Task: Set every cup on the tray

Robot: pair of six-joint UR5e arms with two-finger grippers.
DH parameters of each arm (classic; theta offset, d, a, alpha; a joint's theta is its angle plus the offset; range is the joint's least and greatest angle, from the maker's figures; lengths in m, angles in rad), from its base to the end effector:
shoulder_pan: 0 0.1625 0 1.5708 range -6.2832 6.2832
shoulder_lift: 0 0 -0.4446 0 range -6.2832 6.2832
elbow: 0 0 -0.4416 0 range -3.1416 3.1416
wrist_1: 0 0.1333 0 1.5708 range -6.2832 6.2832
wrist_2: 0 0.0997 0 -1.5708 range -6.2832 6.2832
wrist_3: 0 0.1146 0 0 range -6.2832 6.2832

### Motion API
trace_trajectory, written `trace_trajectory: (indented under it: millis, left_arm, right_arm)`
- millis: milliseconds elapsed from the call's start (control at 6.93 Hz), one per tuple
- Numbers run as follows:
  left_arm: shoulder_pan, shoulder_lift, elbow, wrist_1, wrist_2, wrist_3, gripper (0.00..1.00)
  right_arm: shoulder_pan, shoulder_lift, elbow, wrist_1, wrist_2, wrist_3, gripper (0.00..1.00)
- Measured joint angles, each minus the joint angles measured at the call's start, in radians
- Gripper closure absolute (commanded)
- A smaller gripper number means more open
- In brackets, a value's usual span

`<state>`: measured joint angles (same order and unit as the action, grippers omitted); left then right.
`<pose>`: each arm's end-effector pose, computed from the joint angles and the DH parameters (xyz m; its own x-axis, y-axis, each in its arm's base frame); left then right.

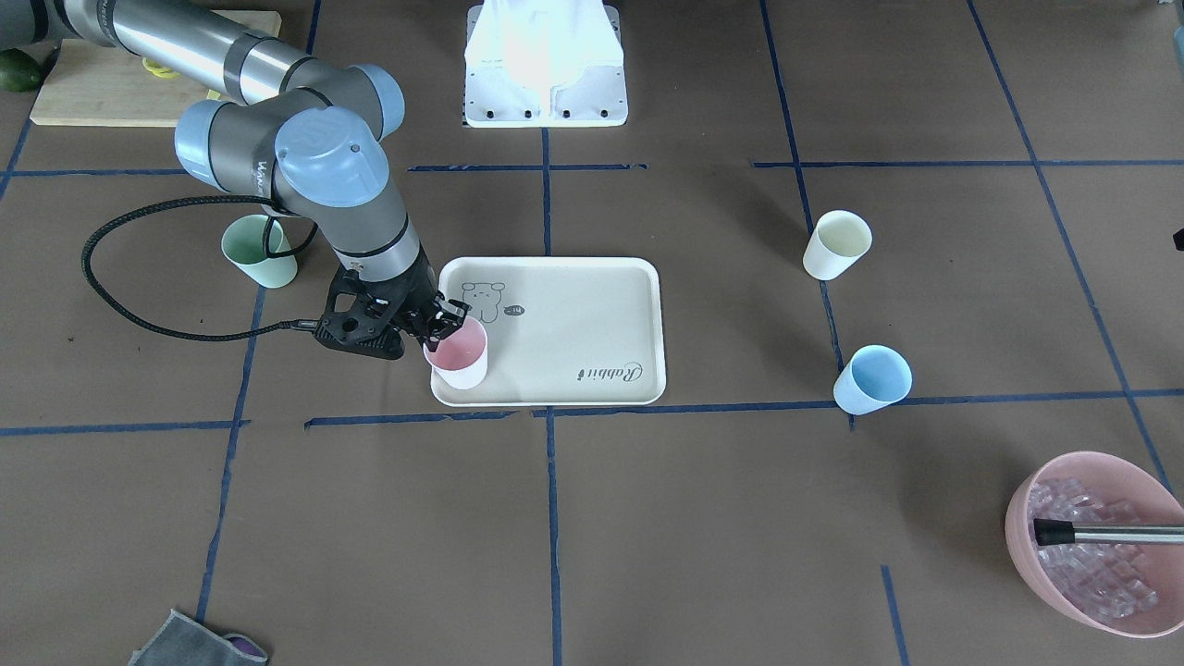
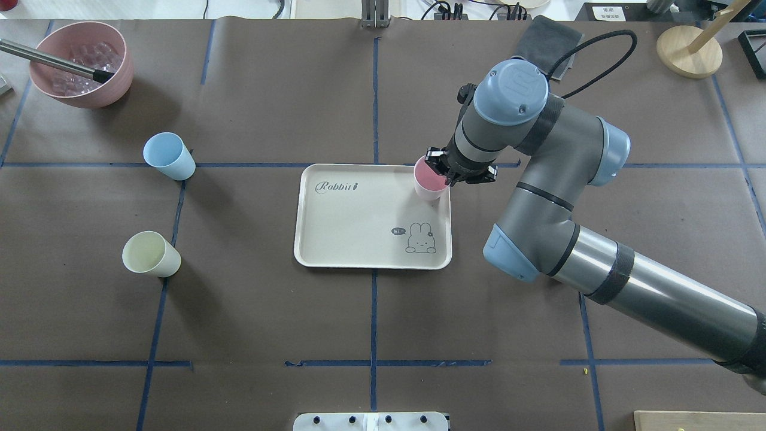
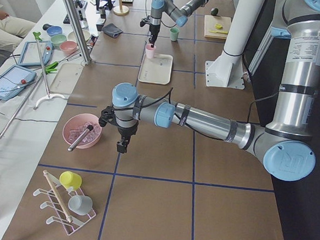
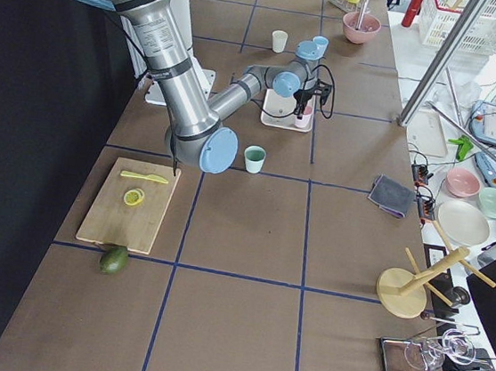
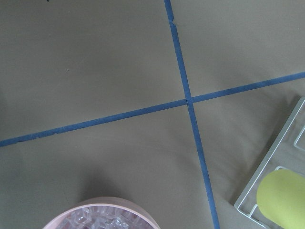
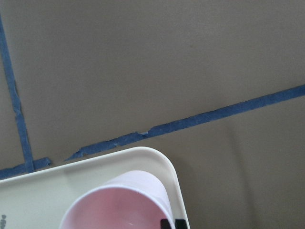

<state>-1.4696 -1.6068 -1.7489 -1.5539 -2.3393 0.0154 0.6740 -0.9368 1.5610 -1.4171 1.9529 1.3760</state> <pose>0.0033 -0.5640 0.5742 0.6999 0.2231 -0.6785 -0.1099 0.9723 0.2064 -0.5430 -0.5497 0.2684 0.6186 0.2643 0.7399 -0.2598 0.9576 -0.1248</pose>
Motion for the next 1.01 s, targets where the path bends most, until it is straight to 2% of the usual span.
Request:
trace_trajectory:
  millis: [144, 433, 578, 1011]
  left_arm:
    - [0.0, 0.0, 0.0, 0.0, 0.0, 0.0, 0.0]
    - [0.0, -0.001, 0.0, 0.0, 0.0, 0.0, 0.0]
    - [0.0, -0.001, 0.001, 0.0, -0.001, -0.001, 0.0]
    - [0.0, -0.003, -0.014, 0.0, -0.013, -0.049, 0.0]
  right_arm:
    - [-0.004, -0.001, -0.002, 0.002, -0.008, 0.0, 0.01]
    - [0.001, 0.0, 0.001, 0.008, -0.019, -0.012, 0.01]
    - [0.024, 0.001, 0.004, 0.006, 0.009, -0.034, 0.01]
    - [0.189, -0.067, 0.009, -0.001, 0.21, -0.303, 0.01]
